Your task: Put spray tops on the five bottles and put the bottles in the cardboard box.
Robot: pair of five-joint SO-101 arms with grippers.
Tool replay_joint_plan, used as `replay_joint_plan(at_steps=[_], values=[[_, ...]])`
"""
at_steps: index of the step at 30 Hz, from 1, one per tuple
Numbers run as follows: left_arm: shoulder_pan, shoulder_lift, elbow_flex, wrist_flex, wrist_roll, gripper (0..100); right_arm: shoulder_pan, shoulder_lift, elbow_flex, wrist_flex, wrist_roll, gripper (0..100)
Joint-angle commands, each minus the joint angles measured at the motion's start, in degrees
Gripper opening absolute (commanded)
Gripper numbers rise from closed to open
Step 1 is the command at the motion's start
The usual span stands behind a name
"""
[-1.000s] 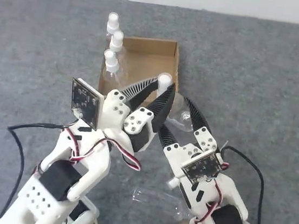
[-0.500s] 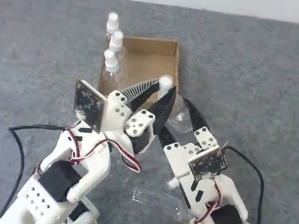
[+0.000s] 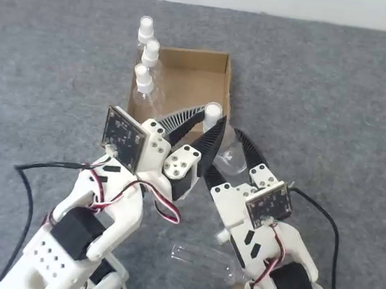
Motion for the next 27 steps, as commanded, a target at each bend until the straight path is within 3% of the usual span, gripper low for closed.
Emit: replay_joint_plan(at_steps=[1,13,18,27], values=[[0.8,-0.4,0.8,1.5,-0.5,1,0.8,-0.5,-2.4,-0.6,-1.0,4.3],[0.7,-15.5,8.7,0.1,-0.6,2,1.9,-1.0,-2.4,-0.6,-4.3,4.3],[0.7,-12.0,9.0,-1.0,-0.6,2,1.6,-1.0,-2.4,-0.6,-3.8,4.3],[0.7,-1.1,4.4,-0.6,-0.6,2,-0.7,-1.1,-1.9,-0.1,7.0,0.6]])
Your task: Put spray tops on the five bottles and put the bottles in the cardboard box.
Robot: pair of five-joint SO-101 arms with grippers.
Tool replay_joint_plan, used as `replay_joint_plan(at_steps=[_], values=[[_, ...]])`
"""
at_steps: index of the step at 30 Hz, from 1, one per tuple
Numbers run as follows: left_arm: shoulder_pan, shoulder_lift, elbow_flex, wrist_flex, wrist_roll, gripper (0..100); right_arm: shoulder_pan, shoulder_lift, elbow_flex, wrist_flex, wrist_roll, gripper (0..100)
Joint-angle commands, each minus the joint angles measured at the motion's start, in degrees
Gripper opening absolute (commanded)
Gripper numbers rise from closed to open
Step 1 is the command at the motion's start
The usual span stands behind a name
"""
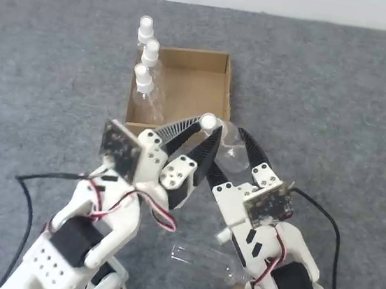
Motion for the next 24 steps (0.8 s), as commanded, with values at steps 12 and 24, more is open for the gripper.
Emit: replay_joint_plan(at_steps=[12,24], values=[[0.9,4.7,-3.6,3.5,-3.1,6,-1.1,-1.2,-1.9,-0.5,3.4,0.9],[0.8,4.7,-13.4,17.5,2.5,17,-1.1,-0.6,-1.9,-0.6,3.4,1.2]])
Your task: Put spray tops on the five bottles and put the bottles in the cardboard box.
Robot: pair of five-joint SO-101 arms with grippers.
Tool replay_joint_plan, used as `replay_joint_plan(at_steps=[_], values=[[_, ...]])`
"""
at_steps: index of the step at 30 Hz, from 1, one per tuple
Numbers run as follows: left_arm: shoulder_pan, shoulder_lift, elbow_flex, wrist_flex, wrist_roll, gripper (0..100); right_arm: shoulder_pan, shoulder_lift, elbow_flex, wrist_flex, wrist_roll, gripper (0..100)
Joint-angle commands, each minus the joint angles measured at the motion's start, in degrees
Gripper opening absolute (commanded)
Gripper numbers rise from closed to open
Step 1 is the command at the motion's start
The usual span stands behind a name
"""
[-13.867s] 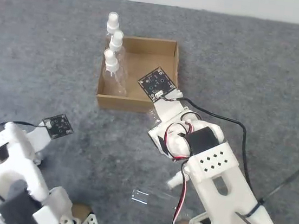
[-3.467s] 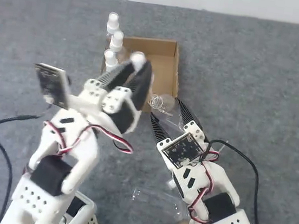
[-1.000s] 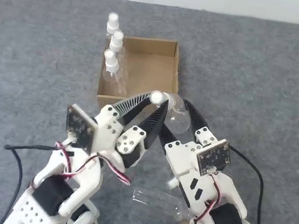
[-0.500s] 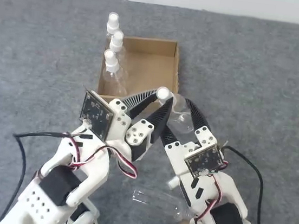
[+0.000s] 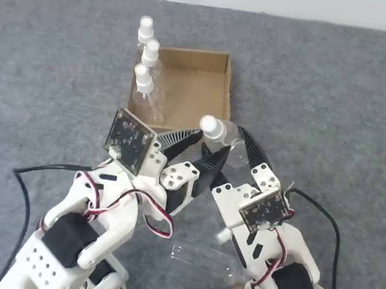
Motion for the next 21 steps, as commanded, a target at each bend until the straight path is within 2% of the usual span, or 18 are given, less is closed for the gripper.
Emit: replay_joint_plan(at_steps=[1,10,16,21], values=[[0.6,1.4,-5.8,3.8,1.3,17,-1.0,-0.4,-1.8,-0.5,1.1,1.2],[0.5,1.1,-8.0,5.3,1.1,17,-0.9,-0.4,-1.8,-0.6,1.1,1.2],[0.4,-8.7,-7.0,5.5,1.0,17,-0.9,-0.4,-1.8,-0.6,1.1,1.2],[-6.8,-19.9,-2.2,3.3,1.0,20,-0.9,-0.4,-1.8,-0.6,1.1,1.2]])
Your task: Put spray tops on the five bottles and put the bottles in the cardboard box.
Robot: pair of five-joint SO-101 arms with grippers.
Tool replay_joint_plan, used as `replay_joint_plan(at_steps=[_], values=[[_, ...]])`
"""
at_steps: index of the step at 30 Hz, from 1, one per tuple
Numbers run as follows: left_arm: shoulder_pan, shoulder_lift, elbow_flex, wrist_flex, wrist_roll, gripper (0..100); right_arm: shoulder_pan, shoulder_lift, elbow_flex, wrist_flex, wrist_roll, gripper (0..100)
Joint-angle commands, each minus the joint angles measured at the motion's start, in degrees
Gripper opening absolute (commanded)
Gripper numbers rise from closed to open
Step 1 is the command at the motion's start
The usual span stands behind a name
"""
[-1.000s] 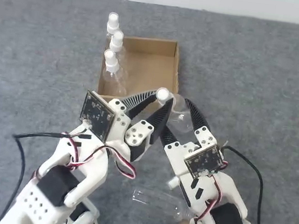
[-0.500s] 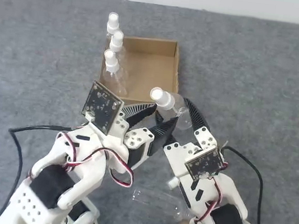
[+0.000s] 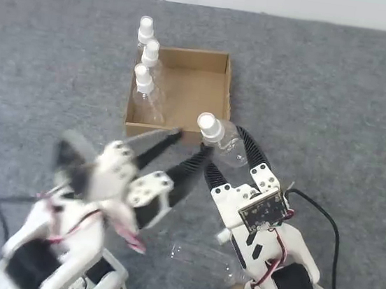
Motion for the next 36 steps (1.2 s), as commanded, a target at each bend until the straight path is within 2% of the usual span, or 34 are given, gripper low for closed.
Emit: replay_joint_plan(at_steps=[1,7,12,20,25,27,36], values=[[-6.1,-10.0,3.3,-2.9,0.4,21,-0.8,-0.3,-1.7,-0.6,1.0,1.2],[-12.0,-17.8,11.8,-10.3,0.4,22,-0.9,-0.3,-1.7,-0.6,1.0,1.2],[-15.3,-17.7,17.0,-16.9,0.4,22,-1.2,-0.3,-1.7,-0.6,1.0,1.2],[-15.6,-12.4,21.7,-24.7,0.4,22,-1.5,-0.8,-1.8,0.0,1.0,1.2],[-15.6,-6.5,21.7,-27.3,0.5,22,-4.5,-0.9,-1.7,0.8,1.0,1.2],[-15.0,-4.3,21.4,-27.6,0.5,23,-4.6,-0.9,-1.7,1.1,1.0,1.2],[-3.6,-2.4,21.5,-24.8,-4.0,22,-4.6,-0.4,-1.7,0.7,1.2,1.2]])
